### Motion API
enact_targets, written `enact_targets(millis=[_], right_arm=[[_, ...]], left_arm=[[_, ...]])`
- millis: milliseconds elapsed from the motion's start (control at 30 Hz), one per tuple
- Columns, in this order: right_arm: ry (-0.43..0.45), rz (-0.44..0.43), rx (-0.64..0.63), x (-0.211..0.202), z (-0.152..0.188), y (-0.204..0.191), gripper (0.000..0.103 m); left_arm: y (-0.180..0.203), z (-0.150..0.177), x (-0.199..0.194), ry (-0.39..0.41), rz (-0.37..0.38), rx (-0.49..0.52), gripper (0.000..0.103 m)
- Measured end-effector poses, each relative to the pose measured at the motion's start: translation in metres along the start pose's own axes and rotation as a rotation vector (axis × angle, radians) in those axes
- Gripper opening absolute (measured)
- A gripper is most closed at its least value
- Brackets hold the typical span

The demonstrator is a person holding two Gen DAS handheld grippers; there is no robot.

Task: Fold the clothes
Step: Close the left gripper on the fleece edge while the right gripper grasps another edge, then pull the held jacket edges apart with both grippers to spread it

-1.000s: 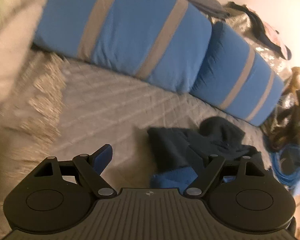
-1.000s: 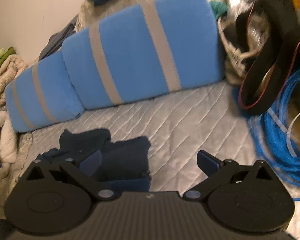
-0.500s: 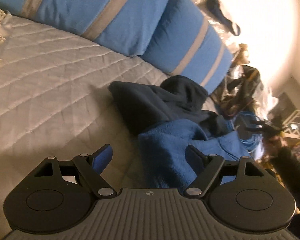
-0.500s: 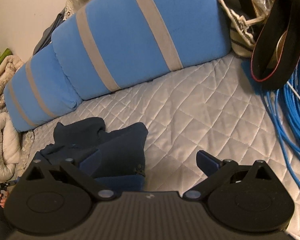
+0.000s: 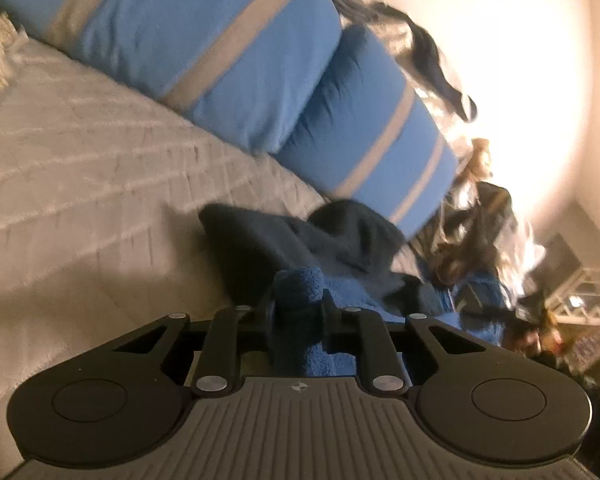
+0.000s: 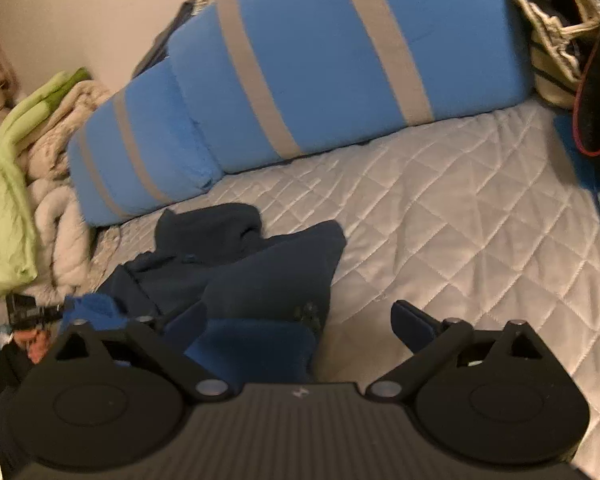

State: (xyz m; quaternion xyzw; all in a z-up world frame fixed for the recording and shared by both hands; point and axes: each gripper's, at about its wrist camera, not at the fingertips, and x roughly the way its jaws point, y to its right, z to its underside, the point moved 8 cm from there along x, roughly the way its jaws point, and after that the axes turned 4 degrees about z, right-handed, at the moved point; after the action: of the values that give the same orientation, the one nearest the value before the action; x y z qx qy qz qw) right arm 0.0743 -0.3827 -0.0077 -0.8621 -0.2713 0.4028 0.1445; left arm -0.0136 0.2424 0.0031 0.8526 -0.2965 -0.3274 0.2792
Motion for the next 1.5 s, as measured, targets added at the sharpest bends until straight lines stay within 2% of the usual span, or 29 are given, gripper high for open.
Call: enact_targets(millis=[200, 267, 333, 367, 400, 433, 533, 767, 900, 1067, 1233, 1500], right_arm=[[-0.048, -0.112, -0.03, 0.022, 0.025, -0.006, 0.076], [-0.057, -0.131, -0.006, 0.031, 0.029, -0.006, 0.064], [-0.063, -0.125, 0.023, 0.035, 0.031, -0.003, 0.038], [-0.058, -0.117, 0.034, 0.036, 0.031, -0.003, 0.033], [-0.034, -0.105, 0.021, 0.031, 0.03, -0.005, 0.024], [-0.007, -0.101, 0.006, 0.026, 0.027, -0.008, 0.022], [0.061, -0.091, -0.049, 0.003, 0.014, -0.025, 0.017], [0.204, -0.05, -0.118, -0.044, -0.034, -0.055, 0.015], [0.238, 0.009, -0.107, -0.037, -0.058, -0.054, 0.015], [0.22, 0.112, -0.117, -0.002, -0.065, -0.049, 0.012], [0.218, 0.154, -0.131, 0.018, -0.07, -0.044, 0.012], [0.23, 0.202, -0.133, 0.046, -0.09, -0.036, 0.012]], left_arm=[[0.002, -0.004, 0.007, -0.034, -0.071, -0.005, 0.02], [0.001, -0.003, 0.008, -0.034, -0.083, -0.01, 0.02], [0.003, -0.001, 0.007, -0.038, -0.106, -0.003, 0.02], [0.006, -0.001, 0.005, -0.039, -0.123, 0.002, 0.02], [0.008, -0.001, 0.003, -0.041, -0.139, 0.007, 0.02], [0.014, -0.003, 0.0, -0.038, -0.149, 0.013, 0.02], [0.037, -0.015, -0.011, -0.011, -0.14, 0.06, 0.019], [0.096, -0.067, -0.035, 0.085, -0.121, 0.192, 0.018], [0.108, -0.085, -0.019, 0.096, -0.191, 0.273, 0.018], [0.095, -0.083, 0.016, 0.082, -0.313, 0.332, 0.018], [0.075, -0.081, 0.024, 0.097, -0.339, 0.32, 0.018], [0.058, -0.1, 0.043, 0.124, -0.363, 0.304, 0.018]])
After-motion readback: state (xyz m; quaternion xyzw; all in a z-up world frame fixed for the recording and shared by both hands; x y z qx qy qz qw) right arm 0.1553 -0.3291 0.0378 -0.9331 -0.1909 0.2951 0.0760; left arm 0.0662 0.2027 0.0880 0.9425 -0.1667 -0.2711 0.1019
